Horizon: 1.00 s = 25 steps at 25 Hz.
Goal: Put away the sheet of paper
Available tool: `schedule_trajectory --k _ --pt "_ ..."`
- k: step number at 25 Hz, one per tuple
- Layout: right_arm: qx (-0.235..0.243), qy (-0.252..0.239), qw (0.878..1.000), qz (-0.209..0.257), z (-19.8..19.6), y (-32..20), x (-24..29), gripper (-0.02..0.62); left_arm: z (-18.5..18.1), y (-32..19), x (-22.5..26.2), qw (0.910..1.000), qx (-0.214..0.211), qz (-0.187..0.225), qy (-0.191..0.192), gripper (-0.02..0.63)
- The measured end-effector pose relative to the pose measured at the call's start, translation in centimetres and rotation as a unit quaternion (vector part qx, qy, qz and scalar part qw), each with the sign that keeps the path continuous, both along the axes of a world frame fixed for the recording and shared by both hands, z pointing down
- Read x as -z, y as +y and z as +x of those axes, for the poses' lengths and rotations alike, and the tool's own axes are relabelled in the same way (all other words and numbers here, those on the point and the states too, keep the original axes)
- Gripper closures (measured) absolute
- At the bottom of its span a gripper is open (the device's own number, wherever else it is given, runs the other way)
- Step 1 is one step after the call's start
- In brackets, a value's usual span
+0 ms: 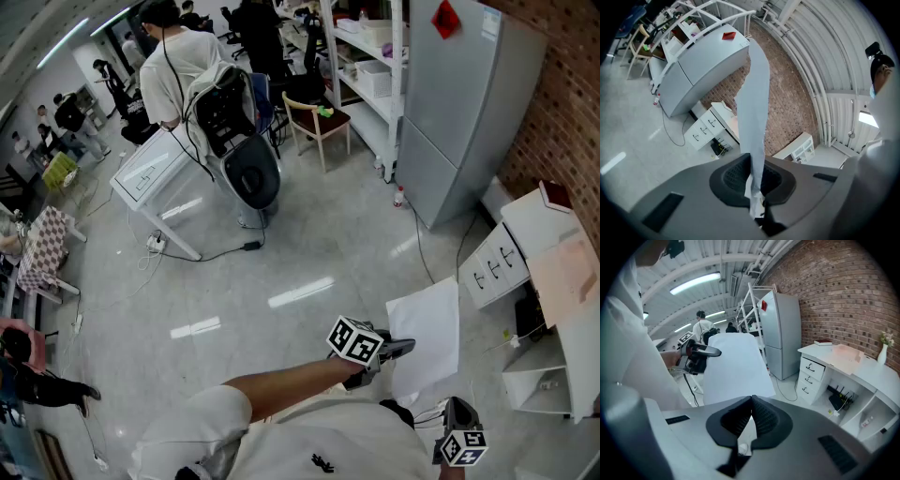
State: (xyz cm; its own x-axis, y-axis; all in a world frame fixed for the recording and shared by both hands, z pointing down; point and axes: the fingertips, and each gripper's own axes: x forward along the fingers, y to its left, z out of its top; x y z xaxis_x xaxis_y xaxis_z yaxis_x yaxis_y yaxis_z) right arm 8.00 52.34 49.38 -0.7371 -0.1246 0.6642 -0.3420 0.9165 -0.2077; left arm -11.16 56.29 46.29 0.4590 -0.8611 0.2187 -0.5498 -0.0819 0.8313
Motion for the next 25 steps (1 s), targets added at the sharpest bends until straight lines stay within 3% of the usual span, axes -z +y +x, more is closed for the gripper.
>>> schedule_trajectory --k 4,8,16,18,19,25 --pt "-0.033 -0.016 0.999 0.014 -0.7 -2.3 1.5 0.568 0.1 -2.8 1.3 0.9995 -0.032 -0.001 0.007 0.583" --pt "-0.034 -0.050 0.998 0.022 -2.6 -10.2 0.3 0.568 -1.2 -10.1 1.5 0.9997 -0.022 0.006 -0.009 0.583" --pt "-0.082 -0.079 0.993 0.010 5.9 -25.8 -0.7 0.563 6.3 -28.1 1.9 0.9986 -0.045 -0.008 -0.027 0.583" --pt "-0.093 -0.083 0.992 0.016 7.7 -28.8 -1.2 0.488 7.7 -31.5 1.7 0.9982 -0.050 -0.009 -0.031 0.583" --pt "-0.100 -0.082 0.992 0.015 8.7 -30.0 -1.7 0.486 8.3 -33.0 1.6 0.9983 -0.050 -0.009 -0.029 0.583" --pt "-0.126 -0.070 0.990 0.001 11.0 -36.1 -3.8 0.488 9.5 -41.7 2.1 0.9990 -0.026 0.006 0.037 0.583"
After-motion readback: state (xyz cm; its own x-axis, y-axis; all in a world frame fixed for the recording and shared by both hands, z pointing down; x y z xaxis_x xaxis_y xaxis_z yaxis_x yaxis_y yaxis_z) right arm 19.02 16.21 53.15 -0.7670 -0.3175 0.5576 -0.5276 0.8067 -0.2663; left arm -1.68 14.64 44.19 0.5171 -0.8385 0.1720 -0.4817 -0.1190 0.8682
